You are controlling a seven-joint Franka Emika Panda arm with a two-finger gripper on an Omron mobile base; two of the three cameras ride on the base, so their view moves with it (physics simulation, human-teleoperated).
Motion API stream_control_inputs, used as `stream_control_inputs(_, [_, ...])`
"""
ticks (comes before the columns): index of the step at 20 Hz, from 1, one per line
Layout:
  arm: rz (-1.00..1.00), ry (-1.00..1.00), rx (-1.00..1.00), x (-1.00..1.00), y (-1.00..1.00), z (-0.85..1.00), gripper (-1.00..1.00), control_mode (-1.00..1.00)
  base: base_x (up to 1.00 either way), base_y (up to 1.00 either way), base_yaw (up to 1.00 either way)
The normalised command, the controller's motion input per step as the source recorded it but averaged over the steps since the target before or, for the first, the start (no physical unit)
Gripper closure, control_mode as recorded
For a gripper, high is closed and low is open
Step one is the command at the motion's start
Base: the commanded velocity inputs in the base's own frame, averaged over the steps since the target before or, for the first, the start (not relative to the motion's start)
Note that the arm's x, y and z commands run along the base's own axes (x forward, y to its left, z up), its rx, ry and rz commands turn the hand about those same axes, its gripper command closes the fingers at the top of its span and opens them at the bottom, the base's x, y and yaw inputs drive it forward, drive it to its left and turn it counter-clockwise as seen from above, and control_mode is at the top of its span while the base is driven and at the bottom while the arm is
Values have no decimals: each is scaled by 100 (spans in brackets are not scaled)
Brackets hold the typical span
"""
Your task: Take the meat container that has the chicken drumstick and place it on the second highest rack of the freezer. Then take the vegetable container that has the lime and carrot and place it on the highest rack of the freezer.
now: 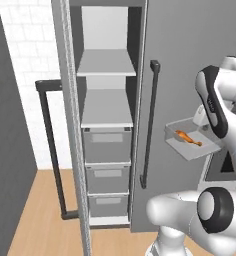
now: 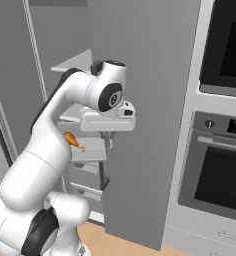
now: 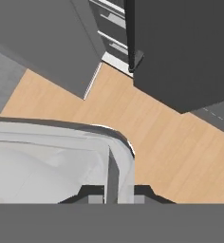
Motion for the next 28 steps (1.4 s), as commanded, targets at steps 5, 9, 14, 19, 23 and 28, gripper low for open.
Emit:
stream_control_inputs(5, [0,0,0,0,0,0,100,100,3,72,-16])
stream_control_inputs(9, [0,0,0,0,0,0,100,100,-1,45,-16])
stream_control_inputs(14, [0,0,0,0,0,0,100,100,0,5,-10])
stream_control_inputs(19, [0,0,0,0,0,0,100,100,16,0,-1])
stream_control_inputs(23, [0,0,0,0,0,0,100,100,56,-9,0])
stream_control_inputs(28, [0,0,0,0,0,0,100,100,38,-6,0])
